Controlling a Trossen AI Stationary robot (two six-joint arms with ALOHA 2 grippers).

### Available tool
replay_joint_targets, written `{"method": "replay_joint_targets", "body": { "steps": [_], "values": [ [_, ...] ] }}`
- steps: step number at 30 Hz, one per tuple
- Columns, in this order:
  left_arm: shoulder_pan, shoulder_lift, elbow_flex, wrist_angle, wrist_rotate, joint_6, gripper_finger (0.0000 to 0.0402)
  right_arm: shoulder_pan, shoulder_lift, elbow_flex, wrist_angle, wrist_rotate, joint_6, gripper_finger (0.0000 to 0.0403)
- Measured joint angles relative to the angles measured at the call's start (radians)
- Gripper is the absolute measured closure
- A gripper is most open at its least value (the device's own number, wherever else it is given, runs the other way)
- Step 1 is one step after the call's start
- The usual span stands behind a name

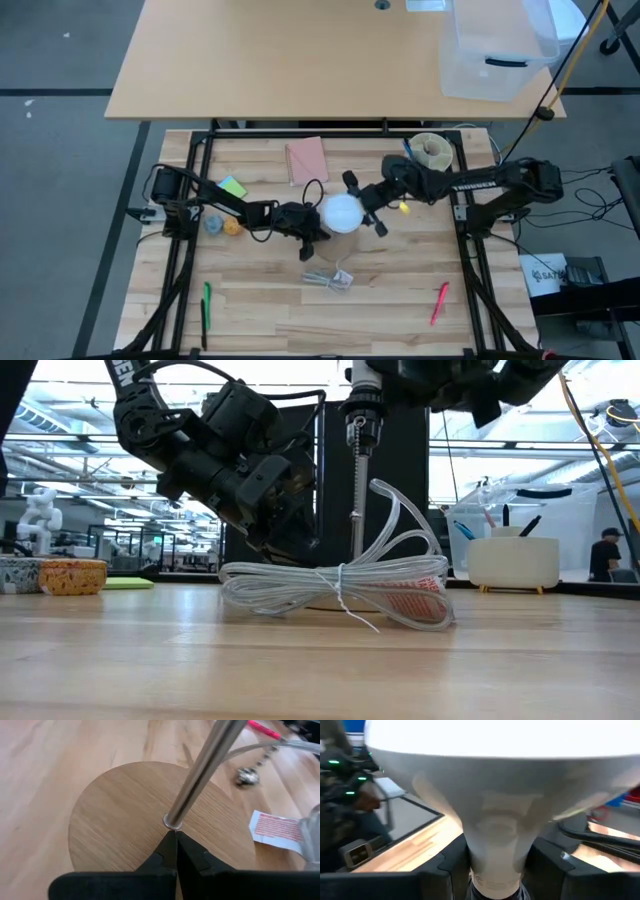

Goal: Screw lightbulb
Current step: Remove the lightbulb from the lamp

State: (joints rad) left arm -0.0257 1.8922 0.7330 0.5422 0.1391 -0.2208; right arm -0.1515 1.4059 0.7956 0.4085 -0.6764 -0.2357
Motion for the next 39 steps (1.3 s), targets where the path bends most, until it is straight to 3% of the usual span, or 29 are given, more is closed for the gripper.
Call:
{"method": "replay_joint_targets", "body": {
  "steps": [7,14,23,34,39],
  "values": [
    [-0.003,0.002,0.000,0.057,0.045,0.028,0.0402,-0.066,0.003,-0.003,0.037,-0.192,-0.031,0.0258],
    [-0.002,0.039,0.000,0.115,0.053,0.034,0.0402,-0.076,0.007,-0.005,0.081,-0.210,-0.027,0.0251],
    [-0.002,0.258,0.004,0.504,0.094,-0.035,0.0401,-0.076,0.008,-0.008,0.115,-0.252,-0.011,0.0253],
    [0.012,0.265,0.012,0.491,0.093,-0.081,0.0401,-0.077,0.008,-0.008,0.129,-0.291,-0.017,0.0252],
    [0.012,0.265,0.012,0.491,0.091,-0.085,0.0401,-0.076,0.008,-0.007,0.140,-0.242,0.033,0.0241]
  ]
}}
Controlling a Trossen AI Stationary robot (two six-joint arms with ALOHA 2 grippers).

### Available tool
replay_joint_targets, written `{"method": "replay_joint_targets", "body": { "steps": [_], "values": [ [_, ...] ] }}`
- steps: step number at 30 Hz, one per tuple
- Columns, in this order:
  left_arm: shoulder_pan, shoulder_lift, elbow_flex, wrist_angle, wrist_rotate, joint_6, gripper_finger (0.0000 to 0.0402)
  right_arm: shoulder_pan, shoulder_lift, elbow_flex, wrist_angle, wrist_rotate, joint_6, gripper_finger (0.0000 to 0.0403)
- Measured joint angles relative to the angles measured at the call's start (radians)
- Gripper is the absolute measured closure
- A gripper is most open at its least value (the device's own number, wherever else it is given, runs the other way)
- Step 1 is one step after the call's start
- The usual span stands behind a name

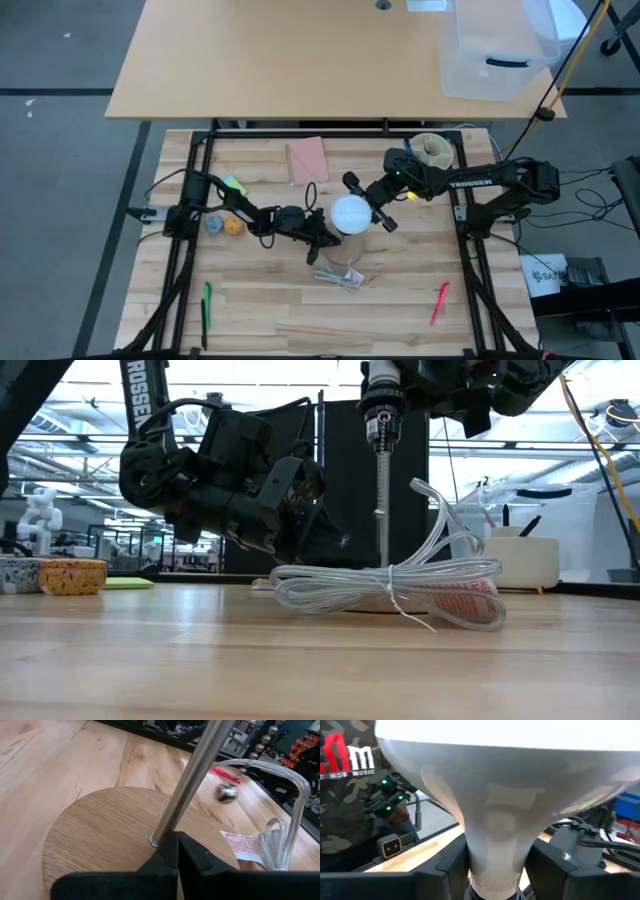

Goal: Screw lightbulb
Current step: Remove the lightbulb from the lamp

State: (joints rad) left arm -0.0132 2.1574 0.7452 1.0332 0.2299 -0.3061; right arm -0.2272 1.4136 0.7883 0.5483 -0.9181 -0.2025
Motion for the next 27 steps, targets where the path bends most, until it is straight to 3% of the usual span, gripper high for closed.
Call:
{"method": "replay_joint_targets", "body": {
  "steps": [14,27],
  "values": [
    [-0.001,0.000,0.000,0.001,-0.004,-0.002,0.0401,0.013,-0.011,0.007,0.018,0.109,0.083,0.0143],
    [-0.002,0.000,0.000,0.001,-0.006,0.000,0.0401,0.013,-0.105,0.007,-0.142,0.109,0.061,0.0137]
  ]
}}
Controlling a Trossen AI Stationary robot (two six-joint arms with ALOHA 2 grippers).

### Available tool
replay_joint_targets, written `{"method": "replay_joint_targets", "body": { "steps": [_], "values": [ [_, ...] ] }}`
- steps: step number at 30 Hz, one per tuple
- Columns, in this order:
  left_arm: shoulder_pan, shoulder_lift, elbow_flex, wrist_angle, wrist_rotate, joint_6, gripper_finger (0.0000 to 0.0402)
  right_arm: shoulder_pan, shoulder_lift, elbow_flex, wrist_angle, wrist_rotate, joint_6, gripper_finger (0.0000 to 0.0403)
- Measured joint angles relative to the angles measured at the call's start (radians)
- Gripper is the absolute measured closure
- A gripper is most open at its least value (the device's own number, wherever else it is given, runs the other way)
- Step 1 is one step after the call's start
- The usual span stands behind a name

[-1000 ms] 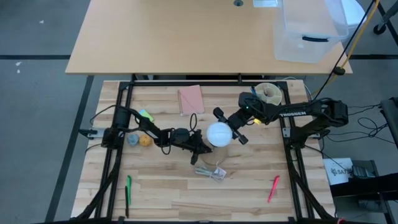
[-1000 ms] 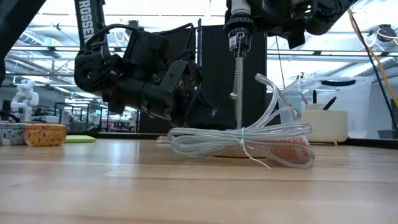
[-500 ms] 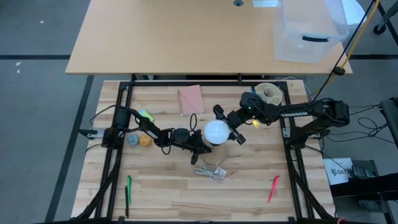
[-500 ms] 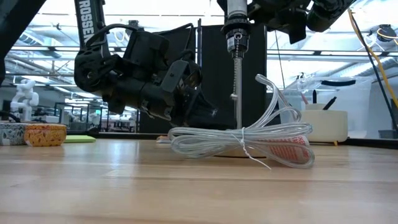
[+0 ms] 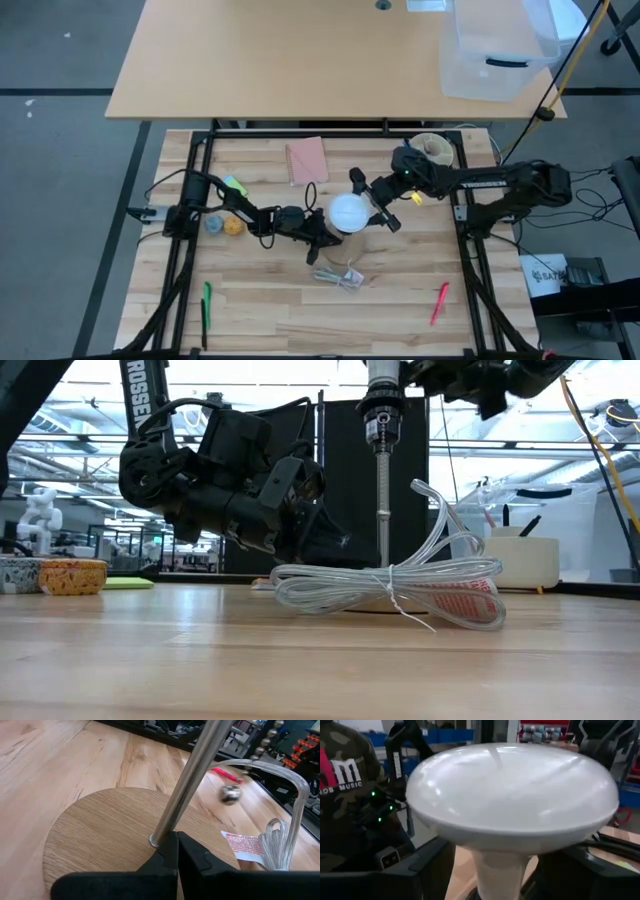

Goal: Screw lightbulb
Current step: Remove the lightbulb from the lamp

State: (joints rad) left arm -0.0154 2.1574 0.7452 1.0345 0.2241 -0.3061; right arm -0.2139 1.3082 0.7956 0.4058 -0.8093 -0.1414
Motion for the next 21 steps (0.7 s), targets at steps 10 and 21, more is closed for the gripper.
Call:
{"method": "replay_joint_targets", "body": {
  "steps": [10,21],
  "values": [
    [0.000,0.000,0.000,0.005,0.000,0.000,0.0401,-0.003,-0.218,0.000,-0.322,0.242,-0.101,0.0137],
    [0.000,0.000,-0.001,0.013,0.000,0.001,0.0401,0.004,-0.520,-0.015,-0.630,0.668,-0.049,0.0138]
  ]
}}
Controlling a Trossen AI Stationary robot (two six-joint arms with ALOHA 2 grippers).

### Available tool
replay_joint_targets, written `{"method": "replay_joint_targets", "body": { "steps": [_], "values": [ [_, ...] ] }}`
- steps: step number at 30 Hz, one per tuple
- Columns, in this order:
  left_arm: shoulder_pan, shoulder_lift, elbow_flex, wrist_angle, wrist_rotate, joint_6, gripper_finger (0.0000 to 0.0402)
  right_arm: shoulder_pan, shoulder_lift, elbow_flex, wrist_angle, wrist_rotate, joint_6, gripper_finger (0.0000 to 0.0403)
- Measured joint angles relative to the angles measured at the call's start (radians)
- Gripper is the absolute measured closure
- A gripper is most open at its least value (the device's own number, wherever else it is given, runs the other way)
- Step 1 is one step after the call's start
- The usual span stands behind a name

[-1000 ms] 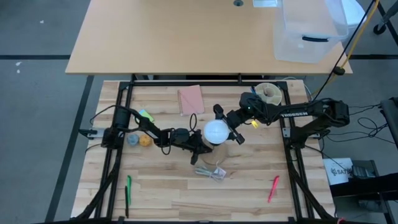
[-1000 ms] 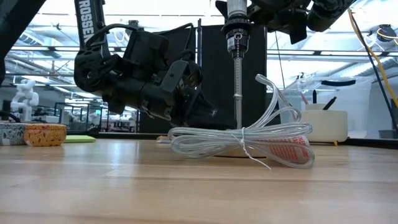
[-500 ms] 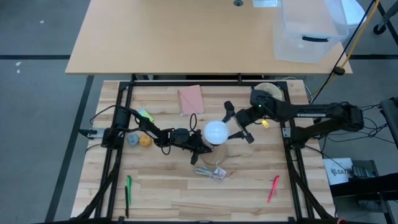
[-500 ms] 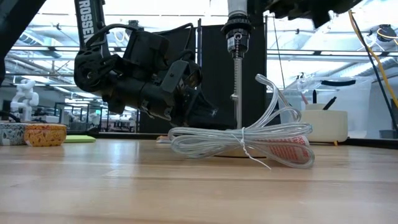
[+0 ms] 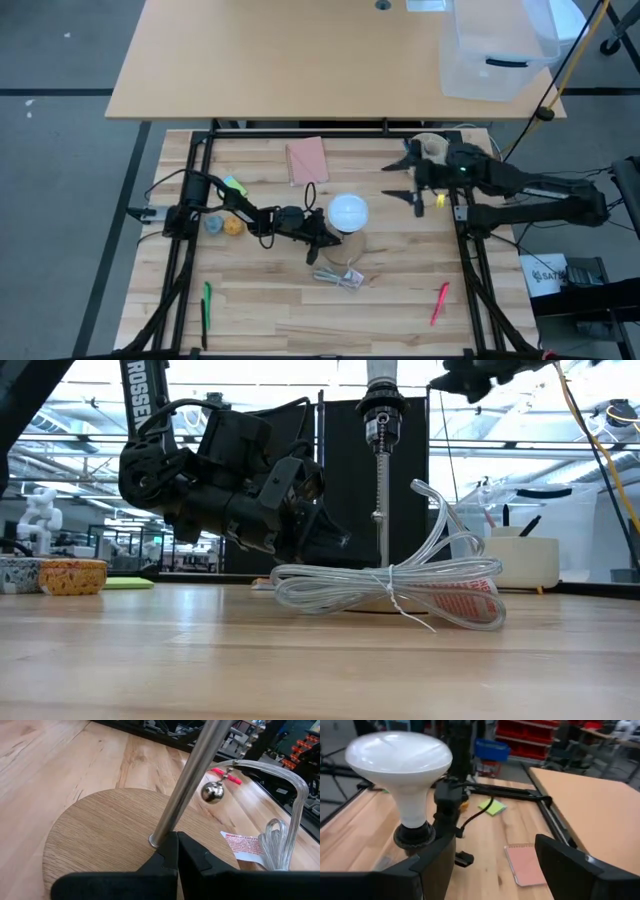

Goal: Screw lightbulb
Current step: Remove the lightbulb from the lamp

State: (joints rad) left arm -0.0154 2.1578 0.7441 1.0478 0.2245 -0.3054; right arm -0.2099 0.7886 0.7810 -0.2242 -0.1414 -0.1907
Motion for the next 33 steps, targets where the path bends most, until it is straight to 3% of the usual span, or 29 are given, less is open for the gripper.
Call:
{"method": "replay_joint_targets", "body": {
  "steps": [7,13,18,28,33],
  "values": [
    [0.001,0.000,0.000,0.002,0.000,0.019,0.0401,0.030,-0.184,-0.169,0.065,0.104,0.098,0.0138],
    [0.001,0.002,-0.001,0.011,-0.001,0.021,0.0401,0.078,-0.209,-0.407,0.420,0.115,0.223,0.0138],
    [0.001,0.002,-0.001,0.014,-0.027,0.023,0.0401,0.174,-0.110,-0.538,0.760,0.148,0.258,0.0138],
    [0.003,0.005,-0.001,0.029,-0.154,0.004,0.0401,0.412,0.184,-0.443,0.951,0.506,0.129,0.0138],
    [0.005,0.006,-0.002,0.029,-0.244,-0.017,0.0401,0.478,0.285,-0.411,1.019,0.592,0.145,0.0138]
  ]
}}
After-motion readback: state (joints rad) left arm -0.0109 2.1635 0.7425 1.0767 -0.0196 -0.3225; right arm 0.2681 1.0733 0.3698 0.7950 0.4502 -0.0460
